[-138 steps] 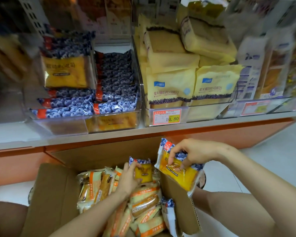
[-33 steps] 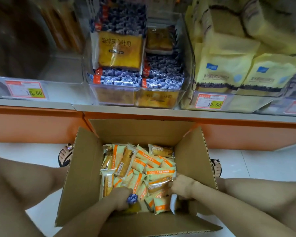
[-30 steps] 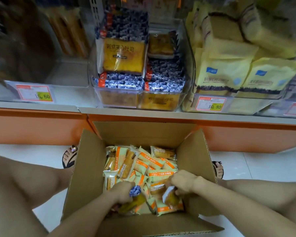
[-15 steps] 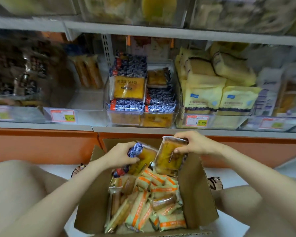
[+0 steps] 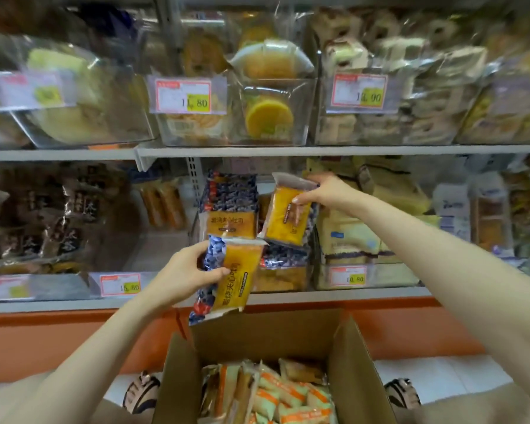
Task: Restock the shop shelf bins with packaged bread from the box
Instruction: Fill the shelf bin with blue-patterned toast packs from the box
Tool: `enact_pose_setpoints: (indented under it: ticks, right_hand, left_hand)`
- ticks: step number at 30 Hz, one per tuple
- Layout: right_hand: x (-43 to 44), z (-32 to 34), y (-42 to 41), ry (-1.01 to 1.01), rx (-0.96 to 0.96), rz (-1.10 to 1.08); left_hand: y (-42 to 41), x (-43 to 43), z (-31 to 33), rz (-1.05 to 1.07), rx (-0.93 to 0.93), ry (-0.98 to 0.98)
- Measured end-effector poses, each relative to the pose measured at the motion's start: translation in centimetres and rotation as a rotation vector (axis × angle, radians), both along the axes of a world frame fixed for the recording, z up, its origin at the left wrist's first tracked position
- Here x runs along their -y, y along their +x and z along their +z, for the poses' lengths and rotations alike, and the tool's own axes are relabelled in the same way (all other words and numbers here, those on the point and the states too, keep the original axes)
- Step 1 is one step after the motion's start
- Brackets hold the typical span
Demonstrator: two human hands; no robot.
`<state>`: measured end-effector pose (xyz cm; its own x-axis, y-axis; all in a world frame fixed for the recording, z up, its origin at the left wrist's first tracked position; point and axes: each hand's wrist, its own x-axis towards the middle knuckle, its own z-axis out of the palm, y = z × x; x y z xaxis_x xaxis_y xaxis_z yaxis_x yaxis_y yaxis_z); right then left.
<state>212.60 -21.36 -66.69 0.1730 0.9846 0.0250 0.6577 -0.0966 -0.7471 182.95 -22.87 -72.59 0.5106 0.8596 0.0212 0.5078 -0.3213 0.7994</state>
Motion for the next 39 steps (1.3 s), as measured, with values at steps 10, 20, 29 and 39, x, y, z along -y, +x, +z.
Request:
enact_pose_setpoints:
  ticks: [10,20,29,39]
  right_hand:
    - [-1.2,-1.9,0.0,0.232,0.338,-0.007]
    - [7.2,-5.2,2.1,0.346,0.063,-0.144]
    - [7.7,-8.5,0.5,0.330,0.078,-0.049]
    - [9.6,-9.1,-3.4,0.182,0.134,0.234]
  left_hand:
    - [5.4,-3.0,1.6,-0.025,0.119,-0.030]
    - [15.1,-9.0,0.6,0.222,-0.169,0.407]
    - [11.4,-6.6,-0.8,0.030,-0.267,0.596]
    - [3.0,0.3,-3.7,-0.094,-0.074,0.503]
